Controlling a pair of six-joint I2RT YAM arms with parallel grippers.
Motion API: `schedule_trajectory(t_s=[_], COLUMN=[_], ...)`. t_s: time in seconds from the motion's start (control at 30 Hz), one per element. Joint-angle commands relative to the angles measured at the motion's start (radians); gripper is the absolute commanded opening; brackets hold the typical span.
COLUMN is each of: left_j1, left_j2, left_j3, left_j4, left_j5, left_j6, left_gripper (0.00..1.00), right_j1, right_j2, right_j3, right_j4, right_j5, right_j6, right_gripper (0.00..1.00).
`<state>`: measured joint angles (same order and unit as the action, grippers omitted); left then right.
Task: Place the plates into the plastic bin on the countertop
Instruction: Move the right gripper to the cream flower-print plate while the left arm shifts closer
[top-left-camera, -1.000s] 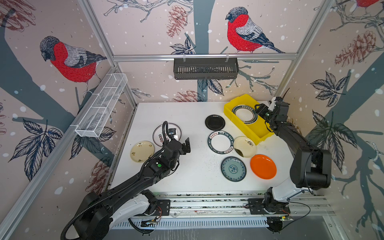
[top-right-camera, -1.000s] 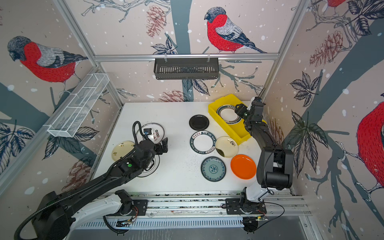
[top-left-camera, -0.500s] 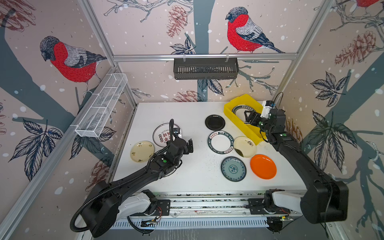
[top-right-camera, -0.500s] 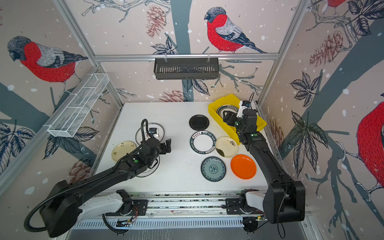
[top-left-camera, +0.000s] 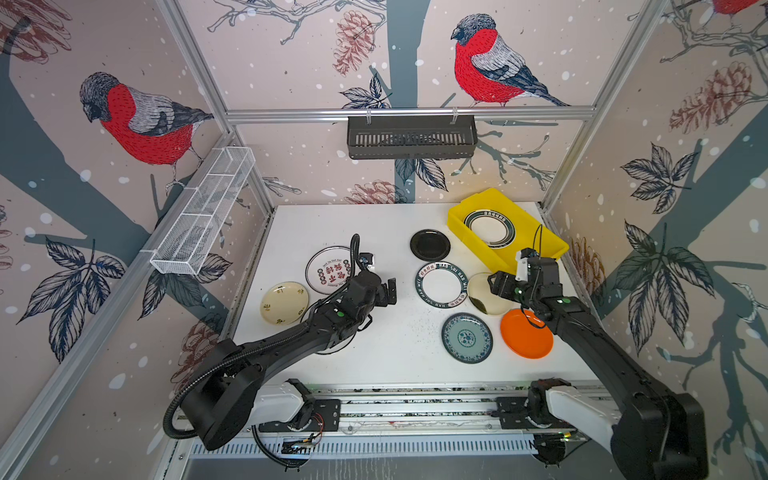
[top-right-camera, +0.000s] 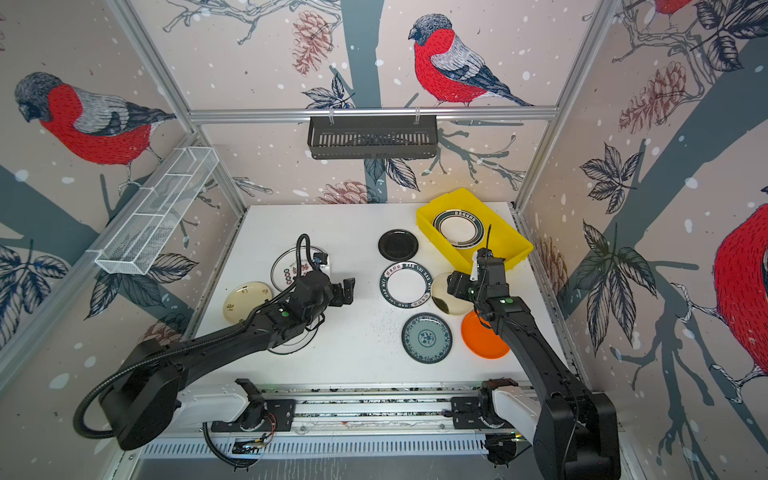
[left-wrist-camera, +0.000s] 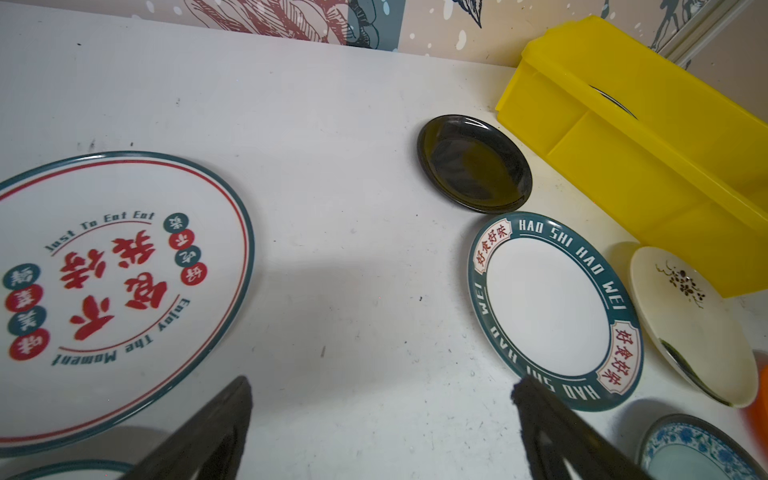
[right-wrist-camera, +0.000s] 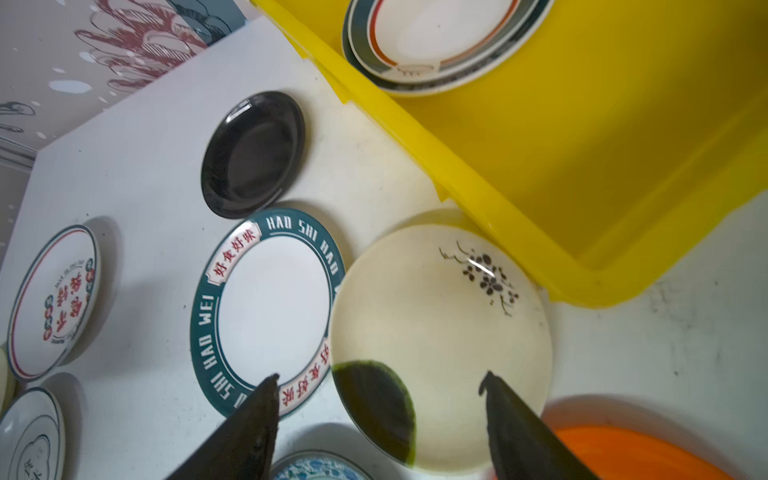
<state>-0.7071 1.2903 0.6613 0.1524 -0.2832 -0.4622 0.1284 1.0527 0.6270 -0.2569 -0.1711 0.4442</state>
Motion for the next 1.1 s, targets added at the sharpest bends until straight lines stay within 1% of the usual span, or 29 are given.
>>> schedule_trajectory(t_s=[0.0, 0.1, 0.23, 0.3, 0.47, 0.53, 0.63, 0.7, 0.77, 0.87, 0.93, 0.97, 1.0, 1.07], left_j1=[-0.003, -0.002, -0.002, -0.002, -0.002, -0.003, -0.003, -0.003, -0.003, -0.005, -0.005, -0.005, -0.005, -0.005], left_j2=[0.022, 0.04, 0.078, 0.098, 0.131, 0.14, 0.149, 0.149, 0.145, 0.142, 0.139, 0.138, 0.138, 0.14], left_j3=[0.03, 0.023, 0.021, 0.024, 0.021, 0.022, 0.027, 0.027, 0.03, 0.034, 0.032, 0.031, 0.031, 0.029], left_j4=[0.024, 0.044, 0.056, 0.06, 0.09, 0.103, 0.107, 0.111, 0.113, 0.113, 0.112, 0.113, 0.113, 0.117], left_j5=[0.063, 0.087, 0.11, 0.134, 0.182, 0.201, 0.207, 0.209, 0.211, 0.214, 0.213, 0.212, 0.21, 0.208], left_j6=[0.009, 0.024, 0.016, 0.002, -0.019, -0.021, -0.019, -0.017, -0.012, -0.003, -0.001, 0.001, 0.002, 0.002], left_gripper=[0.98, 0.98, 0.98, 0.98, 0.98, 0.98, 0.98, 0.98, 0.98, 0.98, 0.98, 0.98, 0.98, 0.98], right_j1=[0.0, 0.002, 0.002, 0.009, 0.016, 0.016, 0.01, -0.009, -0.039, -0.116, -0.18, -0.216, -0.237, -0.264], right_j2=[-0.017, -0.048, -0.083, -0.086, -0.085, -0.088, -0.092, -0.087, -0.075, -0.043, -0.013, 0.003, 0.017, 0.047], right_j3=[-0.035, -0.075, -0.132, -0.16, -0.197, -0.188, -0.166, -0.167, -0.167, -0.15, -0.132, -0.124, -0.116, -0.105], right_j4=[-0.045, -0.023, 0.046, 0.066, 0.057, 0.017, -0.028, -0.013, 0.01, 0.016, 0.017, 0.026, 0.034, 0.065], right_j5=[-0.077, -0.158, -0.278, -0.294, -0.218, -0.13, 0.033, 0.083, 0.1, 0.117, 0.088, 0.063, 0.051, 0.017], right_j6=[0.026, 0.029, 0.11, 0.153, 0.176, 0.165, 0.137, 0.133, 0.13, 0.102, 0.078, 0.066, 0.064, 0.05], right_gripper=[0.78, 0.78, 0.77, 0.76, 0.75, 0.75, 0.72, 0.7, 0.69, 0.64, 0.63, 0.6, 0.57, 0.56])
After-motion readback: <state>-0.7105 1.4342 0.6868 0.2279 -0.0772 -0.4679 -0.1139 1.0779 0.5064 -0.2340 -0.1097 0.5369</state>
